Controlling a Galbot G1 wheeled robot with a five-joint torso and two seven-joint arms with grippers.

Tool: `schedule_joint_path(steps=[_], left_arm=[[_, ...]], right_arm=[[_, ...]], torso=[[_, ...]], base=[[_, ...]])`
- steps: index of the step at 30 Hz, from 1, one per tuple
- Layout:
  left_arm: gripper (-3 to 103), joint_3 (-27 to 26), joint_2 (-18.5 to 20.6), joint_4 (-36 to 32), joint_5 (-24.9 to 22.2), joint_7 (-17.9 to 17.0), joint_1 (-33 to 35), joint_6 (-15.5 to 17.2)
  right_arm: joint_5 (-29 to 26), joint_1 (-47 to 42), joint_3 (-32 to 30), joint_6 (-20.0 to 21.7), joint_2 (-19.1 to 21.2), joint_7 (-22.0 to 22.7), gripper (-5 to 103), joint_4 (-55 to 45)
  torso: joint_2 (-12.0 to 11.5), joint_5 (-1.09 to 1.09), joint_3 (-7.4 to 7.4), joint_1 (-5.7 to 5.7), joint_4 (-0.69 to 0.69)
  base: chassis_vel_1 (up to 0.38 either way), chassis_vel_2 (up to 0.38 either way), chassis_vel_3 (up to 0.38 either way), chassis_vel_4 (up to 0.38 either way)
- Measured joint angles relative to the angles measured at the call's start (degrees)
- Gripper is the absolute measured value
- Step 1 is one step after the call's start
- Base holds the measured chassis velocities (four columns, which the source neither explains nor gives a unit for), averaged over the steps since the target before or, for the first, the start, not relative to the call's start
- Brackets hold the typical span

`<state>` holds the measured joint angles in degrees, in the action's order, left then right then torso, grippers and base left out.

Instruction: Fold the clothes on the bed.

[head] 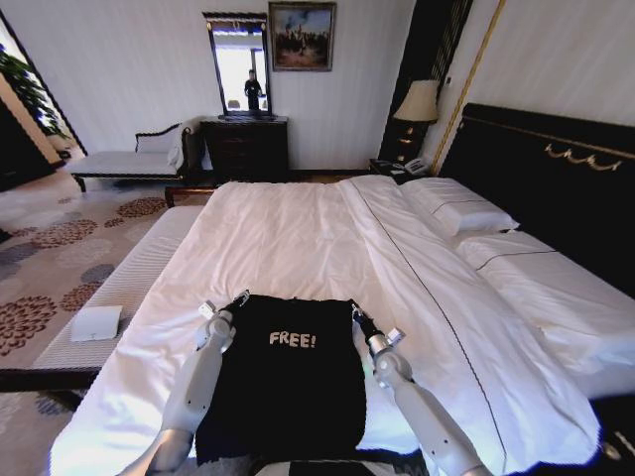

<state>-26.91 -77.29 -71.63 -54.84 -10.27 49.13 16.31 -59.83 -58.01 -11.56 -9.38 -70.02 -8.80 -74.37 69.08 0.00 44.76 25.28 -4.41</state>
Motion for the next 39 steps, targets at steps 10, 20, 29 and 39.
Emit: schedule_joint_path(steps=[10, 20, 29, 39], left_arm=[[43, -0.23, 0.19, -0.62, 0.85, 2.12, 0.80, -0.98], [5, -0.48, 0.55, -1.32, 1.36, 3.91, 1.70, -1.55], [1, -1.37, 2.83, -7.47, -0.13, 4.15, 4.52, -1.42], [1, -4.65, 11.06, -26.47, -10.08, 2.50, 9.06, -0.55]], right_arm=[[0.29, -0.43, -0.23, -0.13, 0.07, 0.87, 0, -0.57], [-0.26, -1.14, -0.45, 0.02, 1.03, 1.78, 0, -2.50], [-2.21, -3.33, -1.71, -0.24, 4.13, 3.31, 0, -8.71], [-7.98, -5.60, -2.52, 0.14, 12.97, 2.95, 0, -23.00]], torso=[[0.00, 0.00, 0.00, 0.00, 0.00], [0.00, 0.01, 0.00, 0.00, 0.00], [0.00, 0.01, 0.00, 0.01, 0.00], [0.00, -0.01, -0.01, 0.00, 0.00]], base=[[0.000, 0.000, 0.000, 0.000], [0.000, 0.000, 0.000, 0.000], [0.000, 0.000, 0.000, 0.000], [0.000, 0.000, 0.000, 0.000]])
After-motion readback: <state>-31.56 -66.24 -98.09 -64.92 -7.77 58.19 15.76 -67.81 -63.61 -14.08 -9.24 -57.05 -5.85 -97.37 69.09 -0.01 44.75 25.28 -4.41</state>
